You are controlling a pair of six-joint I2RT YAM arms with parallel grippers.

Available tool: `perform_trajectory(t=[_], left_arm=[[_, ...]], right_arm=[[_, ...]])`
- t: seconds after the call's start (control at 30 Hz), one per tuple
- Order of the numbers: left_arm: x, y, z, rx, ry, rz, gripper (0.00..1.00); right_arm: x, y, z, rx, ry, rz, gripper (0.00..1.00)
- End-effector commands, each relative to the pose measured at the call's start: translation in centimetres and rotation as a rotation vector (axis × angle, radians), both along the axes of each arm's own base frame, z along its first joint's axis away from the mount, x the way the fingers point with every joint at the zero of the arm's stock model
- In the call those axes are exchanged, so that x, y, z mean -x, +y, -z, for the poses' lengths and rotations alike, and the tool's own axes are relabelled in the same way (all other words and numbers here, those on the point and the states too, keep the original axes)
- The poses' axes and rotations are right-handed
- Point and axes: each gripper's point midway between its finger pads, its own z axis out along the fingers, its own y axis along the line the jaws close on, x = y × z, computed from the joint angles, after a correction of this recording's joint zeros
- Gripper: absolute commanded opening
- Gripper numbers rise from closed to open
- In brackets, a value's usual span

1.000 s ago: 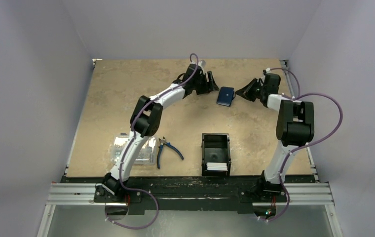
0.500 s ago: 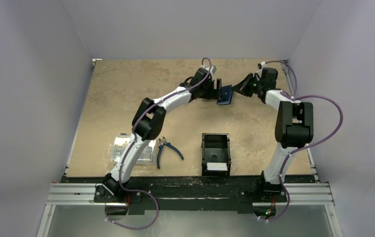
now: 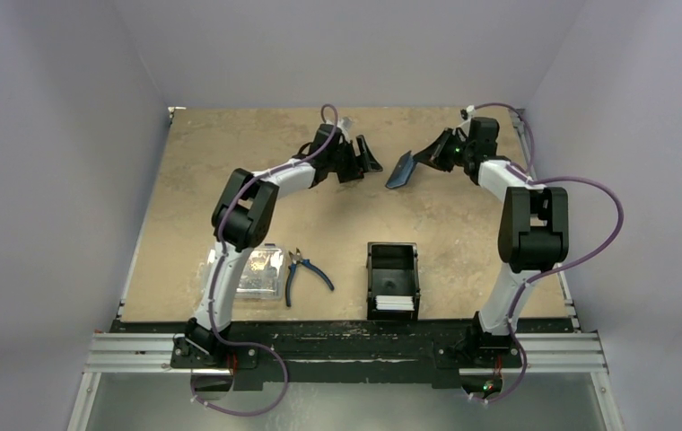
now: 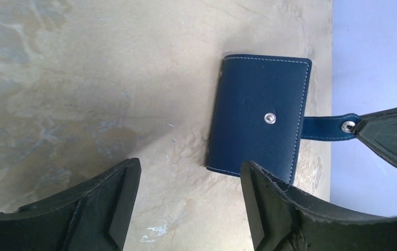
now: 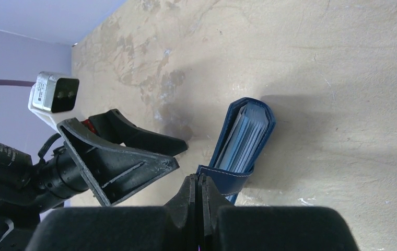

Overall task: Put the credit cards into the card holder
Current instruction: Open the card holder at the center of the board.

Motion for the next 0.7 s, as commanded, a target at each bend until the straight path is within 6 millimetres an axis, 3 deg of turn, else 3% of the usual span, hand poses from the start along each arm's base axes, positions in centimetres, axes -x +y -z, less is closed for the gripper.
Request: perform_trajectory(t=[0.0,0.3,0.47,0.67], left_arm=[[1.1,-3.2,-4.4,0.031,-0.082,0.091,0.75],[1.9,-5.1,-7.7,-0.158,-0.273,0.092,0.8],[1.3,-5.2,-6.0,-0.324,-0.275,0.073,0.82],[0.8,-4.9,-4.4,-0.368,-0.243,0.049,0.75]], right_arm=[[-0.7,0.1,-4.0,0.014,-0.099,-0.021,0.0],[-0.7,0.2,-4.3,0.009,-0.103,-0.031,0.0],[-0.7,0.4,-4.3,0.002,-0.103,-0.037,0.0],[-0.6,0.3,-4.5,0.008,-0.108,-0.038,0.0]])
